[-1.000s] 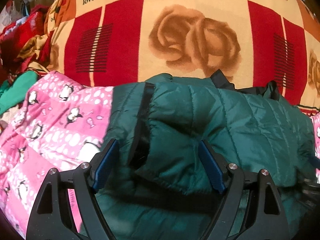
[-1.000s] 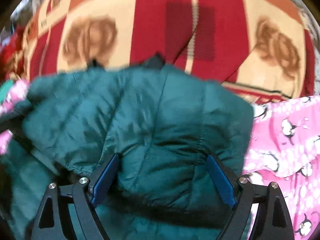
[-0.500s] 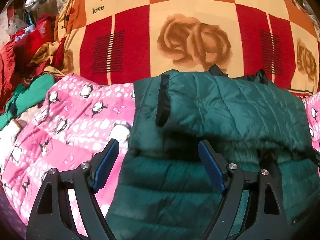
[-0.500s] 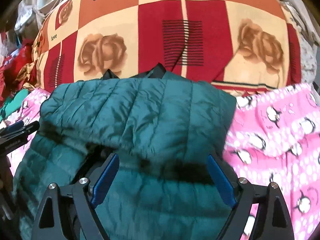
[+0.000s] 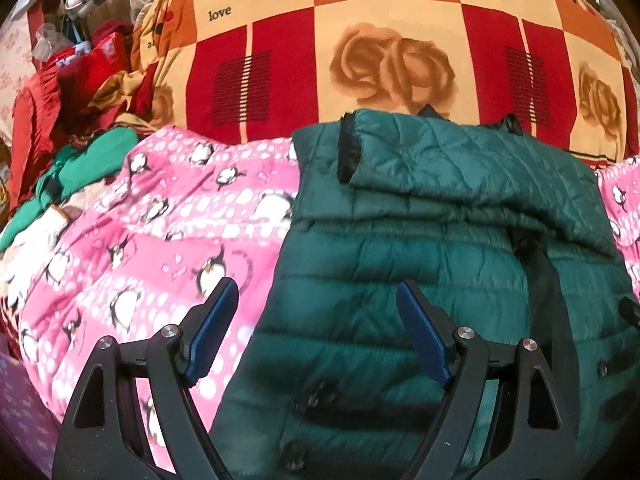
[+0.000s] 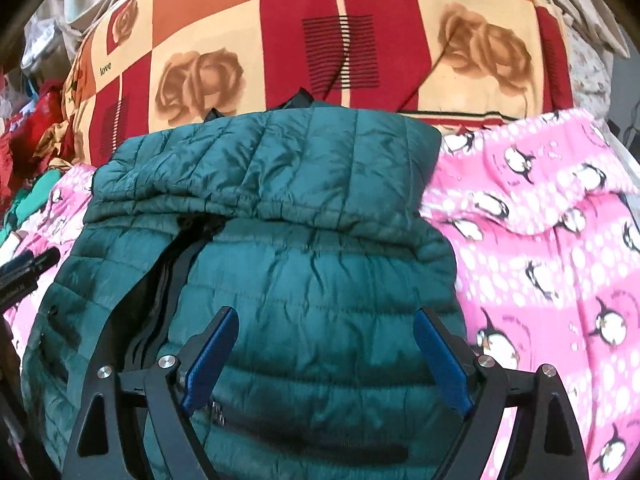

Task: Fold large clothes

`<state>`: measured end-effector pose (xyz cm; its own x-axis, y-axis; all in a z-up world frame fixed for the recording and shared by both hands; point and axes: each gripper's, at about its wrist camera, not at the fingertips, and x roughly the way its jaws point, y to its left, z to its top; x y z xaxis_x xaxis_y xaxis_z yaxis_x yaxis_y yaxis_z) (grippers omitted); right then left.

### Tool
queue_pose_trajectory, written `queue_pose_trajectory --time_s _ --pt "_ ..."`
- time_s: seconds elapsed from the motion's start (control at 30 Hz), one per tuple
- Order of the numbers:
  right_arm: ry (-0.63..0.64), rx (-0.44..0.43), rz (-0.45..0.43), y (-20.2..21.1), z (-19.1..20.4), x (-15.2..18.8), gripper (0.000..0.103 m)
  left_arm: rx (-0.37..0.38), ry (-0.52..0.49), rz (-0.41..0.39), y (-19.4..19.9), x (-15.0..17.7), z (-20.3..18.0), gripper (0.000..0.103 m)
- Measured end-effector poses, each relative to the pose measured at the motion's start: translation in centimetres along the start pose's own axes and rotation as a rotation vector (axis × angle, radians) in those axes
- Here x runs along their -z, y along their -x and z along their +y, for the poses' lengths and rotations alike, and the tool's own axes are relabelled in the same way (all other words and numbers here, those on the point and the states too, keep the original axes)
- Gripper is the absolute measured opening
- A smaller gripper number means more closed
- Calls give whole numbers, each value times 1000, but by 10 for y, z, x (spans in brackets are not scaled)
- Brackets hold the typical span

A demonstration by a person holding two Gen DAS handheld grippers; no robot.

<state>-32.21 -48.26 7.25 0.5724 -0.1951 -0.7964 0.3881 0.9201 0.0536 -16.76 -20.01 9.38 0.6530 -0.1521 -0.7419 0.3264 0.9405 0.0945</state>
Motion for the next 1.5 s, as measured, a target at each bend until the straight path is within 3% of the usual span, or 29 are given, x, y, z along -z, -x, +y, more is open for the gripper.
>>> queue_pose_trajectory --time_s 0.73,1.5 --pt "24 16 39 31 1 56 87 -54 -9 20 28 62 32 82" --pt "9 10 84 47 -17 84 87 -13 -25 76 37 77 35 82"
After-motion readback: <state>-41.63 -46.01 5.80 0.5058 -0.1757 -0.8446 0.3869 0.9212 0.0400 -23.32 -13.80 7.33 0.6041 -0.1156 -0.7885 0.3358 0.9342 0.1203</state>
